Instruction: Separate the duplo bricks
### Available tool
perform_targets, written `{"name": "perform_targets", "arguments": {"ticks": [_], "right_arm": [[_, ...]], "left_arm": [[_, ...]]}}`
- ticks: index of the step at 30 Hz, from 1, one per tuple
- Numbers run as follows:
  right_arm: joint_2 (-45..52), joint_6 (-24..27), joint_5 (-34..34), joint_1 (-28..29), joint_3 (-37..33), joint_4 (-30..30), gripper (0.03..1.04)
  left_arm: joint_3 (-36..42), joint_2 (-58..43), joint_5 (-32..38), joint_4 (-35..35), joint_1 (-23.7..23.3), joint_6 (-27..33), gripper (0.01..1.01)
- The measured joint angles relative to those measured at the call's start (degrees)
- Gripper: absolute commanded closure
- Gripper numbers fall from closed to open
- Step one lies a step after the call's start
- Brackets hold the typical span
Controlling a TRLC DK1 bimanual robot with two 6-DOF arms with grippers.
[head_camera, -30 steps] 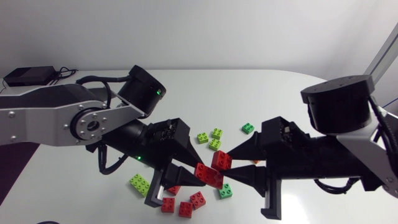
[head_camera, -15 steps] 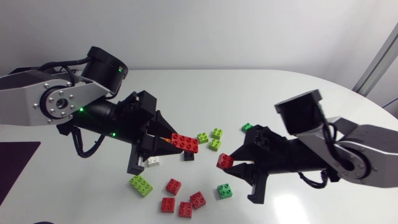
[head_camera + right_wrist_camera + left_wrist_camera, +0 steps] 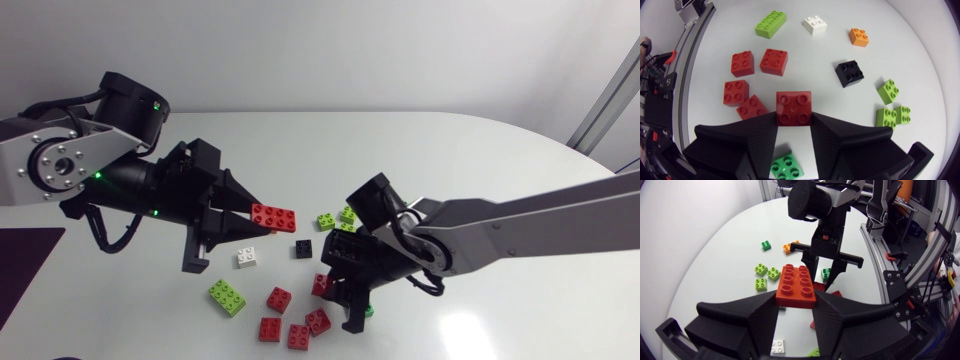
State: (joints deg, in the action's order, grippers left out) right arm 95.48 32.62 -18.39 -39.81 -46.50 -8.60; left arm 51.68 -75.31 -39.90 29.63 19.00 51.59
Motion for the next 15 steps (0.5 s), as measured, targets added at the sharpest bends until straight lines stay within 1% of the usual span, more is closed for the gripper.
{"name": "perform_targets", "arguments": {"ticks": [5,10,12,15], "right_arm": [[4.81,0.07,0.46,0.00,-3.80,0.04,0.75],[8.09,0.50,0.70,0.00,-4.92,-0.26,0.74],[8.50,0.90,0.70,0.00,-5.53,-0.44,0.67],[9.01,0.96,0.74,-0.07,-6.36,-0.55,0.66]], "left_arm": [[-1.55,0.00,-0.07,-0.46,-3.85,1.77,0.744],[-2.64,-0.17,-0.44,-0.50,-7.54,3.96,0.744],[-2.84,-0.33,-0.46,-0.52,-8.92,4.61,0.744],[-3.17,-0.61,-0.68,-0.68,-11.06,6.01,0.744]]}}
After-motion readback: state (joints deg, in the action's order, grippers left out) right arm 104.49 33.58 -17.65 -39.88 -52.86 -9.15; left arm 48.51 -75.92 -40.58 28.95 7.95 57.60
